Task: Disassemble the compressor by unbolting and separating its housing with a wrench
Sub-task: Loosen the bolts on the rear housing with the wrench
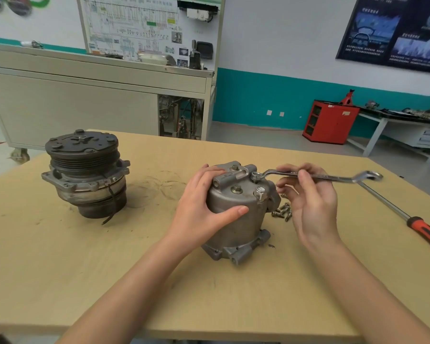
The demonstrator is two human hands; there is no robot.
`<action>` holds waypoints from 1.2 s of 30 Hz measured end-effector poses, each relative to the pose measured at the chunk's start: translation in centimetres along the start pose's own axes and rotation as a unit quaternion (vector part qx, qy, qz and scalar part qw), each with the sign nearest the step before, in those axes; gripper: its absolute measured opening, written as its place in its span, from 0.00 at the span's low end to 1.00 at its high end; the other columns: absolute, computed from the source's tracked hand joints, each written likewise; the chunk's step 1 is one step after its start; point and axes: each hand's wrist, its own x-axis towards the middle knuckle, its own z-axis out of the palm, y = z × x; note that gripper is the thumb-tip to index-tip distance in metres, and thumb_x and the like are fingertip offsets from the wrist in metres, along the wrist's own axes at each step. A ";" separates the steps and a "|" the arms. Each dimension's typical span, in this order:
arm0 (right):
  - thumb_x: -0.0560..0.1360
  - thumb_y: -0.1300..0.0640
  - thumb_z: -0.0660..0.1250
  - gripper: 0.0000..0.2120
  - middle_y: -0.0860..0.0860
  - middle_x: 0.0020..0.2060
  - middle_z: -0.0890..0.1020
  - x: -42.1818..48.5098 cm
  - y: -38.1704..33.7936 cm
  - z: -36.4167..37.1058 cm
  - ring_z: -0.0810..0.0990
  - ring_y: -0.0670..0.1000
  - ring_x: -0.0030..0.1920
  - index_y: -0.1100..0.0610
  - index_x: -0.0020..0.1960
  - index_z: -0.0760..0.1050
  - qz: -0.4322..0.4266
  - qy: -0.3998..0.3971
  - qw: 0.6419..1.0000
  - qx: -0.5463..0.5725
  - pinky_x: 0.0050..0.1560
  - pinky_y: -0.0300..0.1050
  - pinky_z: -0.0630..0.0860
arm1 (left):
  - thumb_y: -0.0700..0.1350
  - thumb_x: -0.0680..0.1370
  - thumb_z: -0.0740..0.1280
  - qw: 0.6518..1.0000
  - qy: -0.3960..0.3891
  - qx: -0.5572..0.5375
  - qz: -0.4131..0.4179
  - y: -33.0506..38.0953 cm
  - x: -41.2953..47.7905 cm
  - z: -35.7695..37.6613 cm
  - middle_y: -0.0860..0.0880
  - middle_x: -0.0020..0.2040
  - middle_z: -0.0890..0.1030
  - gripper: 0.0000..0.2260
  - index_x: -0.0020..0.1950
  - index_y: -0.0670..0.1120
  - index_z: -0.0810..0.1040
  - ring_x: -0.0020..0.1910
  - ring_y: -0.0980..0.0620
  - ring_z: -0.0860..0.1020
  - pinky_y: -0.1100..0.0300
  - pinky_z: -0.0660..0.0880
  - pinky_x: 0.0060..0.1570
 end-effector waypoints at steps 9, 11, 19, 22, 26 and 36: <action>0.78 0.64 0.50 0.11 0.49 0.26 0.75 7.6 1.6 2.8 0.63 0.44 0.20 0.58 0.50 0.70 0.286 -0.037 0.955 0.070 0.22 0.36 0.59 | 0.62 0.66 0.74 1.000 0.000 0.000 0.006 0.2 0.0 0.0 0.70 0.61 0.66 0.29 0.62 0.56 0.69 0.71 0.56 0.65 0.54 0.65 0.69; 0.79 0.63 0.51 0.11 0.49 0.26 0.75 7.9 1.3 3.2 0.64 0.44 0.20 0.59 0.51 0.71 0.294 -0.043 0.949 0.102 0.22 0.35 0.58 | 0.63 0.65 0.72 1.000 -0.002 -0.001 0.004 0.2 0.0 -0.1 0.70 0.62 0.65 0.29 0.63 0.57 0.69 0.71 0.56 0.65 0.52 0.65 0.69; 0.79 0.58 0.62 0.06 0.53 0.35 0.84 4.5 -2.8 2.3 0.83 0.52 0.32 0.56 0.44 0.75 -0.107 0.031 0.982 -0.153 0.32 0.39 0.79 | 0.63 0.65 0.73 1.000 -0.004 0.001 0.004 -0.1 0.1 0.0 0.72 0.60 0.65 0.28 0.61 0.61 0.67 0.70 0.59 0.64 0.59 0.64 0.68; 0.77 0.58 0.66 0.06 0.54 0.35 0.83 1.6 -2.5 2.5 0.83 0.50 0.33 0.59 0.45 0.79 -0.242 -0.033 0.928 -0.280 0.33 0.46 0.81 | 0.62 0.65 0.72 1.000 0.001 0.001 0.009 -0.1 0.0 0.0 0.71 0.60 0.66 0.28 0.61 0.58 0.68 0.70 0.57 0.66 0.59 0.65 0.67; 0.76 0.59 0.66 0.06 0.52 0.41 0.83 -0.7 -1.0 2.7 0.84 0.49 0.37 0.61 0.48 0.79 -0.297 -0.051 0.895 -0.329 0.37 0.48 0.82 | 0.60 0.65 0.72 1.000 0.003 0.000 0.013 0.0 0.0 0.0 0.70 0.61 0.66 0.27 0.62 0.57 0.69 0.69 0.58 0.66 0.60 0.65 0.67; 0.81 0.57 0.57 0.07 0.43 0.29 0.73 2.2 -3.9 1.3 0.72 0.43 0.30 0.50 0.45 0.69 -0.186 0.012 0.925 -0.332 0.31 0.37 0.68 | 0.60 0.65 0.72 1.000 0.001 -0.004 0.006 -0.2 0.1 0.1 0.71 0.60 0.66 0.26 0.60 0.62 0.67 0.70 0.61 0.64 0.64 0.62 0.66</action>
